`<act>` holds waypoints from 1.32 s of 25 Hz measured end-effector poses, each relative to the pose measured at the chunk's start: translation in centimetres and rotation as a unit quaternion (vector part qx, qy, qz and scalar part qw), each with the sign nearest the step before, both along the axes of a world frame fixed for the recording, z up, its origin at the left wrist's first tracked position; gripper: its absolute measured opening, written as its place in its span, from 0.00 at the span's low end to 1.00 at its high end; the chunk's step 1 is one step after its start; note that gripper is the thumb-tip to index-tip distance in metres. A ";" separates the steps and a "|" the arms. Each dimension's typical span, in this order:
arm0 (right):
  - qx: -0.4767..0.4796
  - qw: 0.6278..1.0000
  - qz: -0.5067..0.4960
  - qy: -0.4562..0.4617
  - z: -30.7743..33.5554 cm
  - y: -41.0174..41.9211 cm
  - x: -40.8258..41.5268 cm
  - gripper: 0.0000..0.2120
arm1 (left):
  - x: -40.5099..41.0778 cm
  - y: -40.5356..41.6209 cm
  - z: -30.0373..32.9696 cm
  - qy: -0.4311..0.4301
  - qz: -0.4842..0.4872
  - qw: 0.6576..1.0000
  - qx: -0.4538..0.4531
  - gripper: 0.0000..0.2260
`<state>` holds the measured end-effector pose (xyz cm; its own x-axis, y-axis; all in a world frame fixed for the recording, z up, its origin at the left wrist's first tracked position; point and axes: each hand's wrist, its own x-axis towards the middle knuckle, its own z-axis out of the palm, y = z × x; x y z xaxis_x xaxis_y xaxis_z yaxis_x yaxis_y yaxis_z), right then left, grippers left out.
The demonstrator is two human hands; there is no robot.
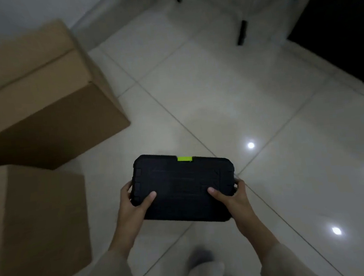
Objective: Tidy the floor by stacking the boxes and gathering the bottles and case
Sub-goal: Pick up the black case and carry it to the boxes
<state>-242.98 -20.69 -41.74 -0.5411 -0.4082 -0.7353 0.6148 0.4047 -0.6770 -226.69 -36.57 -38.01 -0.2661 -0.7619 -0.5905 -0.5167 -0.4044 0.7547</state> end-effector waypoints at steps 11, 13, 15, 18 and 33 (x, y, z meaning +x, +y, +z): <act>0.028 0.973 0.227 0.016 -11.4 -17.8 8.2 0.33 | 14.1 -7.6 -12.3 0.023 0.159 0.987 0.031 0.26; 0.023 0.969 0.247 0.006 -12.7 -18.5 7.9 0.30 | 14.4 -7.5 -13.8 0.025 0.154 0.987 0.043 0.29; 0.015 0.965 0.263 -0.017 -12.9 -18.3 7.2 0.28 | 14.0 -7.1 -14.0 0.023 0.139 0.988 0.057 0.31; 0.013 0.959 0.280 -0.046 -10.5 -17.2 6.7 0.26 | 12.7 -6.4 -12.5 0.007 0.134 0.989 0.070 0.31; -0.068 0.981 0.159 0.082 36.0 -5.9 3.1 0.17 | 4.7 -0.1 33.0 0.079 -0.044 0.991 -0.102 0.11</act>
<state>-239.89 -26.63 -5.72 -0.4772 -0.6644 -0.5752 0.3501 0.4566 -0.8179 -222.03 -36.68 -4.99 -0.4129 -0.8315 -0.3717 -0.4125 -0.1932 0.8903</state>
